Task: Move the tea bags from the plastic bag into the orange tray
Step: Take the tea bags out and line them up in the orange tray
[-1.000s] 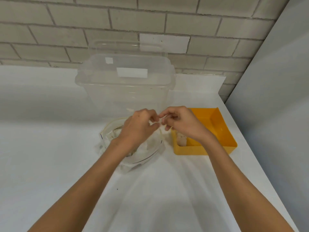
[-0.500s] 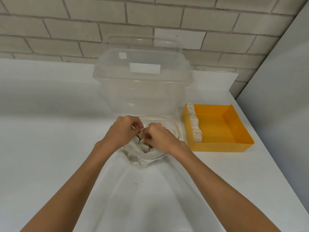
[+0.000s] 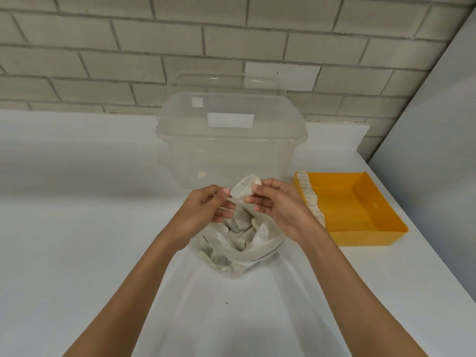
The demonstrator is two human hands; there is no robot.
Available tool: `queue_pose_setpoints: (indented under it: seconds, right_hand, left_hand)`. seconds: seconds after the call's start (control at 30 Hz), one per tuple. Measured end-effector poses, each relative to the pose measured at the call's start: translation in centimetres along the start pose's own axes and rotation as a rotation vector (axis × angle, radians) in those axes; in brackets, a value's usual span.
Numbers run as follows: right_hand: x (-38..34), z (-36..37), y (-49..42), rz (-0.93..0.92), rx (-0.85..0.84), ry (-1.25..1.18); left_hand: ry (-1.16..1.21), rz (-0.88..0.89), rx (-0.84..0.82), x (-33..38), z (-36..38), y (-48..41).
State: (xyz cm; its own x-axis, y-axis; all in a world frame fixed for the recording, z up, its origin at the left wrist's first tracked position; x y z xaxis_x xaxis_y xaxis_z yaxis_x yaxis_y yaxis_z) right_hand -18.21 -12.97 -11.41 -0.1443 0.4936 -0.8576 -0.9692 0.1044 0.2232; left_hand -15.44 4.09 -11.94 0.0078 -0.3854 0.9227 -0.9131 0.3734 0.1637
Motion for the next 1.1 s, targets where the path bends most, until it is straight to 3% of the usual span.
queue_pose_setpoints:
  seconds: [0.13, 0.3, 0.53, 0.87, 1.1]
  right_hand:
    - [0.3, 0.5, 0.0, -0.042, -0.058, -0.091]
    - [-0.1, 1.0, 0.7, -0.283, -0.128, 0.207]
    - [1.0, 0.4, 0.7, -0.172, -0.101, 0.199]
    - [0.3, 0.7, -0.5, -0.367, -0.073, 0.440]
    - [1.8, 0.3, -2.8, -0.304, -0.020, 1.077]
  left_hand:
    - [0.213, 0.018, -0.023, 0.5, 0.1, -0.1]
    - [0.335, -0.024, 0.037, 0.6, -0.8, -1.1]
    - [-0.128, 0.279, 0.194, 2.9, -2.1, -1.0]
    - [-0.202, 0.351, 0.173, 4.3, -1.9, -0.9]
    - [-0.296, 0.253, 0.245, 3.0, -2.9, -1.5]
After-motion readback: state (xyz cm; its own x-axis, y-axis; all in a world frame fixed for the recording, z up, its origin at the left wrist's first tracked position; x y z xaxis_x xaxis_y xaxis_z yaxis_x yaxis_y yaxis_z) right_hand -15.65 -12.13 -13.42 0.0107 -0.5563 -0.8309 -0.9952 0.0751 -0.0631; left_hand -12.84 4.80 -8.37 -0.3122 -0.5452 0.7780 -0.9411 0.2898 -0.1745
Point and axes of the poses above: each hand's wrist, its own y-axis away from the middle knuckle, its own z-axis out of the palm, x = y × z, the point moved 4 cm from there along -y, towards the middle knuckle, and after that the axes turned 12 degrees about -y, right-handed, at the moved point
